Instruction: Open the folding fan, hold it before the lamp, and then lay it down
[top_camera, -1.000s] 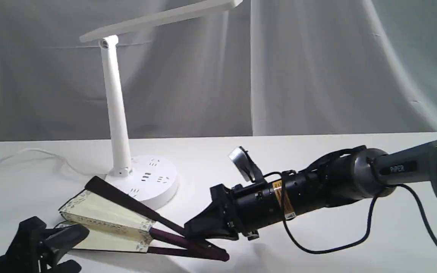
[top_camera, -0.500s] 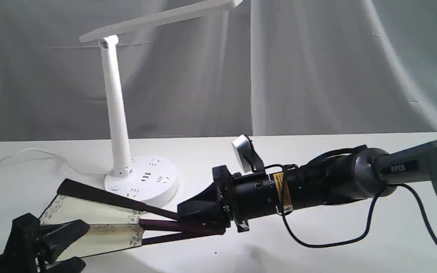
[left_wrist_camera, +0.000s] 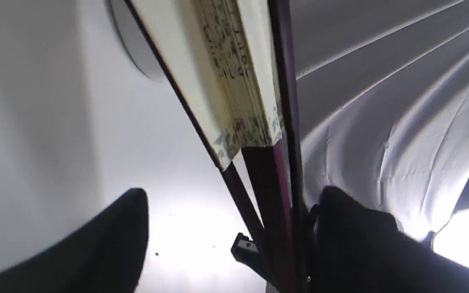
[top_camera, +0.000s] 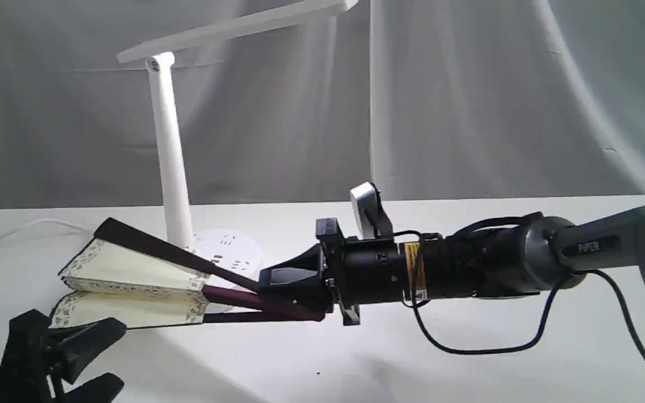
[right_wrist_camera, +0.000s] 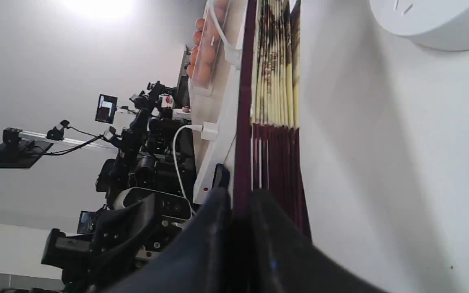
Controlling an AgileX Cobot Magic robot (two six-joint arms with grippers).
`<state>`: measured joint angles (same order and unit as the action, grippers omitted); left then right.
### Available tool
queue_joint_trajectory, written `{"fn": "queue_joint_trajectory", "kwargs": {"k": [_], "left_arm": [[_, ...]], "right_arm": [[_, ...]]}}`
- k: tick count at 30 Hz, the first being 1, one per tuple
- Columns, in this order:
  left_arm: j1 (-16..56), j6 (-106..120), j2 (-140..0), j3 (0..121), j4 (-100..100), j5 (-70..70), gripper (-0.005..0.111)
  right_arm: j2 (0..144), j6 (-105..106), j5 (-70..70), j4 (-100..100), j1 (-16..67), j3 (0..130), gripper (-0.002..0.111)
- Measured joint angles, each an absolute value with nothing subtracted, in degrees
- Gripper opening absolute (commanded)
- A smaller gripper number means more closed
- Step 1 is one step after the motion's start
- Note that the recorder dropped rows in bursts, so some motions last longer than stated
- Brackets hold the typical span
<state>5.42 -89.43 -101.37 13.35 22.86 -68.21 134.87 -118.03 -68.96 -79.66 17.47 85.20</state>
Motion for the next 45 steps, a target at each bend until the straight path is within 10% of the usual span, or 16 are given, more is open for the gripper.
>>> {"fn": "queue_joint_trajectory", "kwargs": {"k": [45], "left_arm": [[5.42,-94.01,-101.37,19.70,16.00,-69.42,0.039]], "right_arm": [[129.41,-119.49,-69.00,-76.86,22.64,85.20,0.000]]}}
